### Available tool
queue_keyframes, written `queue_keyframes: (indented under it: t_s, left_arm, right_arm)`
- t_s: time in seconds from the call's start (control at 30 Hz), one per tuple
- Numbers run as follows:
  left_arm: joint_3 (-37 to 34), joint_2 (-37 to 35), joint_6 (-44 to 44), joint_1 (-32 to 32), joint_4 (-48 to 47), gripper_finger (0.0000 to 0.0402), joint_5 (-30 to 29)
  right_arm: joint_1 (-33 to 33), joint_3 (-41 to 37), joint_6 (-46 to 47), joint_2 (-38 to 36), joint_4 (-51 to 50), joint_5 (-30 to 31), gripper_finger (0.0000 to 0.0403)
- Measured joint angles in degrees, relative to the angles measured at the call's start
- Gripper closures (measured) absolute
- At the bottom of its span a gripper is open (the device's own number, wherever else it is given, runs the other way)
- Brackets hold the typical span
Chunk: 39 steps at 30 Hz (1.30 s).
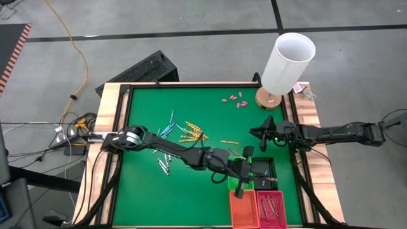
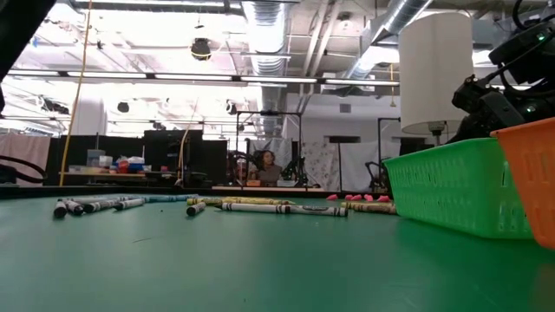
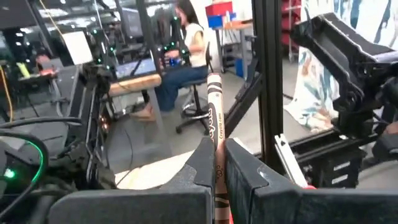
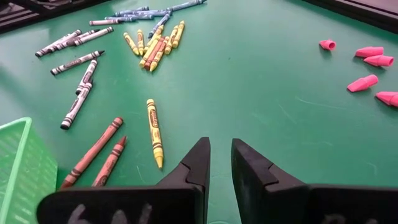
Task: Sort crayons
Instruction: Put the brown crayon into the red bin
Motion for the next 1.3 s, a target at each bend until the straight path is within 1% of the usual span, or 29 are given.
queue_keyframes:
  t_s: [0.03, 0.17, 0.27, 0.37, 0.5, 0.6, 0.73, 0.83, 1.0, 1.3]
  left_arm:
    - [0.57, 0.07, 0.01, -0.02, -1.72, 0.0401, 0.19]
    - [1.77, 3.76, -0.79, 0.13, -2.06, 0.0401, 1.54]
    - [4.95, 8.3, -1.35, 0.13, -0.7, 0.0401, 2.17]
    - [9.74, 12.68, -1.55, 0.2, 0.31, 0.0401, 5.19]
    - [15.48, 18.38, -1.34, 0.13, -1.69, 0.0401, 9.11]
    - [18.61, 21.06, 1.3, 0.11, -3.26, 0.0401, 12.3]
    - [22.07, 23.34, 4.51, 0.11, -5.19, 0.0401, 17.93]
    - [22.62, 24.64, 5.15, 0.09, -5.14, 0.0401, 18.54]
    - [22.9, 24.49, 7.89, 0.09, -3.76, 0.0401, 19.5]
    - [22.85, 24.46, 7.24, 0.04, -3.97, 0.0387, 19.48]
  right_arm:
    - [0.0, 0.0, 0.0, 0.0, -0.02, -0.01, 0.0335]
    - [0.0, 0.0, -0.02, 0.22, 0.0, -0.2, 0.0335]
    - [0.0, 0.0, -0.02, 0.24, -0.08, -0.25, 0.0335]
    - [0.0, 0.02, -0.04, 0.24, -0.15, -0.28, 0.0335]
    - [0.0, 0.02, -0.02, 0.24, -0.17, -0.28, 0.0335]
    - [0.0, 0.02, -0.04, 0.24, -0.15, -0.29, 0.0335]
    - [0.0, 0.01, -0.08, 0.24, -0.21, -0.29, 0.0335]
    - [0.0, 0.01, -0.11, 0.22, -0.21, -0.29, 0.0335]
    - [0.0, 0.01, -0.11, 0.24, -0.19, -0.29, 0.0335]
    - [0.0, 0.01, -0.07, 0.24, -0.19, -0.29, 0.0335]
